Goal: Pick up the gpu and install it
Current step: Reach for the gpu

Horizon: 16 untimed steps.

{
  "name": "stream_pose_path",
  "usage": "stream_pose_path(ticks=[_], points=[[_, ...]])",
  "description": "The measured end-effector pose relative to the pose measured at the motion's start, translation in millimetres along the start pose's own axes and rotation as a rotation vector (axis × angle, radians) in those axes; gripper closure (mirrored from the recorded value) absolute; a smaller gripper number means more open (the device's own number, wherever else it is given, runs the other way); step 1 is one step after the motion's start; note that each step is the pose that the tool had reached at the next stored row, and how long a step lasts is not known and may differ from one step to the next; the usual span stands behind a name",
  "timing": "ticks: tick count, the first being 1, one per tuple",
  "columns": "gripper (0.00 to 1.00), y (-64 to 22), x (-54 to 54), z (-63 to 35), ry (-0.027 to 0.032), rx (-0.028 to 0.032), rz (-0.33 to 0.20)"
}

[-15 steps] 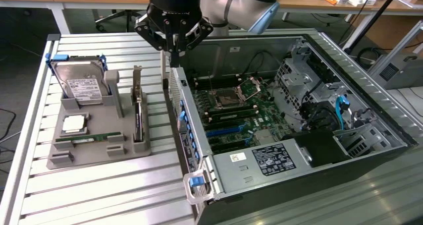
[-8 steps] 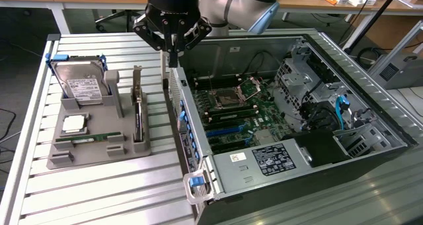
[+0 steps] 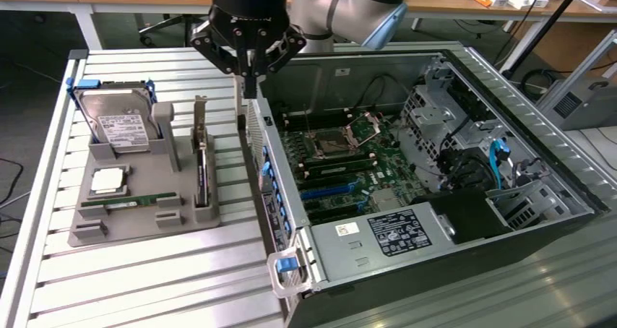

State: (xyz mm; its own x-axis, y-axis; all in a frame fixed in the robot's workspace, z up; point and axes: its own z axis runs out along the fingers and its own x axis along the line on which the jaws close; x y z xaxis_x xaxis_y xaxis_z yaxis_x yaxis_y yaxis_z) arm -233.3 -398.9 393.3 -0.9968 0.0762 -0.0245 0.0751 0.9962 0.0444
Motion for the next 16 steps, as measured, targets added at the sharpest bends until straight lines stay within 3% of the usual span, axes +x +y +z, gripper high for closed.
stream_pose_path(ticks=[16], points=[[0.89,-0.4,5.8,-0.2,0.0000,0.0001,0.000]])
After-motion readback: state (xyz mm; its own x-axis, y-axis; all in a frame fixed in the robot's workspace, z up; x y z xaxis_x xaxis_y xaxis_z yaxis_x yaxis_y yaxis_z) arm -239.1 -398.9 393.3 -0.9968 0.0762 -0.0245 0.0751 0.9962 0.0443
